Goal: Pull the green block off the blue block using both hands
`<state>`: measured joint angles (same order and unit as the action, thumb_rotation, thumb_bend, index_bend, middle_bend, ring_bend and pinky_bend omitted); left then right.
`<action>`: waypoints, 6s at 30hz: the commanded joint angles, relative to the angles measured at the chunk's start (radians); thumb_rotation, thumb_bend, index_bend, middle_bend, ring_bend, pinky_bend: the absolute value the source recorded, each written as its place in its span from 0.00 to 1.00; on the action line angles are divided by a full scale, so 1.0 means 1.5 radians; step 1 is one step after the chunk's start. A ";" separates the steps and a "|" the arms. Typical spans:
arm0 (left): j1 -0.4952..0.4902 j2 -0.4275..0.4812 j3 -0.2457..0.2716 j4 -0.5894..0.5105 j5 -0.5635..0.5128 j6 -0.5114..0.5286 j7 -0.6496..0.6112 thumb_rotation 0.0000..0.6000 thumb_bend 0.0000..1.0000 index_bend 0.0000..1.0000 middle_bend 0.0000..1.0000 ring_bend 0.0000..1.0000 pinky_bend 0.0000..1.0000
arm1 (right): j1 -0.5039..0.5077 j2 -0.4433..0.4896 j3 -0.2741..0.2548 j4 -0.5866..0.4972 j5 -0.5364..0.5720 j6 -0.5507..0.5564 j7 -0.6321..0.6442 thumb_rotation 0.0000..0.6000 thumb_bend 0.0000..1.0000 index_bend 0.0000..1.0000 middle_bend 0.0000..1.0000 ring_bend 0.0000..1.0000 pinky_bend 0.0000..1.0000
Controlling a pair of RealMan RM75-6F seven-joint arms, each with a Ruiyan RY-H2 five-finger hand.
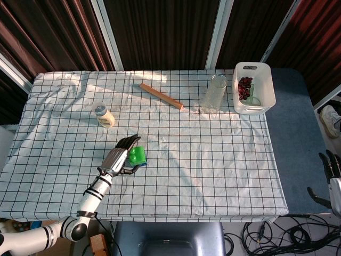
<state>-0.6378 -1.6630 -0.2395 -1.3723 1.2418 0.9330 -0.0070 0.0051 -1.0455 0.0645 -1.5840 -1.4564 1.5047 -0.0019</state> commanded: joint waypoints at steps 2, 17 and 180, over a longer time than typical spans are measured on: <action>-0.005 0.003 0.004 -0.006 -0.031 -0.010 0.028 1.00 0.33 0.00 0.00 0.00 0.00 | 0.001 -0.002 0.000 -0.002 -0.002 0.000 -0.005 1.00 0.15 0.00 0.00 0.00 0.00; -0.018 -0.041 -0.005 0.039 -0.084 0.018 0.078 1.00 0.33 0.23 0.25 0.25 0.32 | 0.002 -0.003 0.000 -0.001 -0.002 -0.001 -0.005 1.00 0.15 0.00 0.00 0.00 0.00; 0.104 0.065 0.109 0.040 0.127 0.080 -0.398 1.00 0.33 0.00 0.00 0.00 0.00 | 0.515 -0.165 0.036 0.060 0.369 -0.538 -0.110 1.00 0.20 0.00 0.00 0.00 0.00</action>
<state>-0.4859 -1.5797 -0.0794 -1.2972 1.4172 1.0356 -0.6000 0.7825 -1.3052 0.1121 -1.4812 -0.8926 0.6945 -0.1795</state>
